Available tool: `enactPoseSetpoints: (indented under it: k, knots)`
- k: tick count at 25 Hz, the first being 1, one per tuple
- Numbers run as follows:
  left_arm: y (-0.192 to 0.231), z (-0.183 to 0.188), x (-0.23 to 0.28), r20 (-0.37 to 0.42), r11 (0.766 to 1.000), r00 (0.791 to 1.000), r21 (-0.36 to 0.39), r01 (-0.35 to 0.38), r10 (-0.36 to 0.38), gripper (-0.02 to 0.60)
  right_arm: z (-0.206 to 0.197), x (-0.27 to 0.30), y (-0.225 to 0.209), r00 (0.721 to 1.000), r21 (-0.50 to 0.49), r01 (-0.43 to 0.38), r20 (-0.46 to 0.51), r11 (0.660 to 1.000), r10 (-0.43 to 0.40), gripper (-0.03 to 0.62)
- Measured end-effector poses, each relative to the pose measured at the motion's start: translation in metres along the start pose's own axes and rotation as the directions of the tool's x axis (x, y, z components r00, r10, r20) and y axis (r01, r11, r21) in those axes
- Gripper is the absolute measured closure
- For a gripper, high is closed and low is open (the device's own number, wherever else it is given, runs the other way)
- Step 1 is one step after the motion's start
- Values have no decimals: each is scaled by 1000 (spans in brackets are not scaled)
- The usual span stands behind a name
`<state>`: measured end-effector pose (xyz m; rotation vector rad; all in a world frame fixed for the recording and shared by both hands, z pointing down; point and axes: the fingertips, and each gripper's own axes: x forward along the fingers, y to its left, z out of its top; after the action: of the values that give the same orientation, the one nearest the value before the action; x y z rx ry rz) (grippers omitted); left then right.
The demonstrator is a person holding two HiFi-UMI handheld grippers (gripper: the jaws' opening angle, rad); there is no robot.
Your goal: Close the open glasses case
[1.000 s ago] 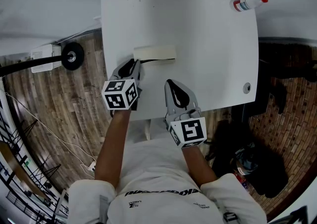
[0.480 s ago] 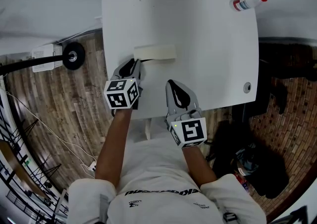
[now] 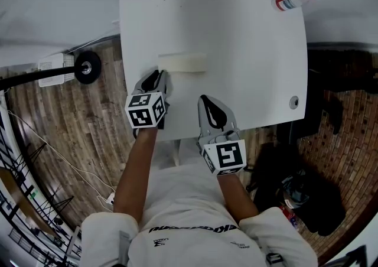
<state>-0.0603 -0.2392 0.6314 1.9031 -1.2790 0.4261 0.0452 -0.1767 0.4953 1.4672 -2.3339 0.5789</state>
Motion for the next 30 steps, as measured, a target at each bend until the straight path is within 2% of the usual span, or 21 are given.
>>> enactPoseSetpoints:
  k: [10,19,30]
  knots:
    - [1,-6,-1,-13,1000,1000,-3,-10,10,515,0,-2,-1,1000,4,2,2,1000,-2,594]
    - [-10,7,-19,21,1000,1000,4,1,-1,515,6,-10,4,1000,1,1,18,1000,-1,594]
    - [-48,37,-78,97,998,995,60,30,-36,583,37,-40,18,997,16,-12,75,1000,11,594]
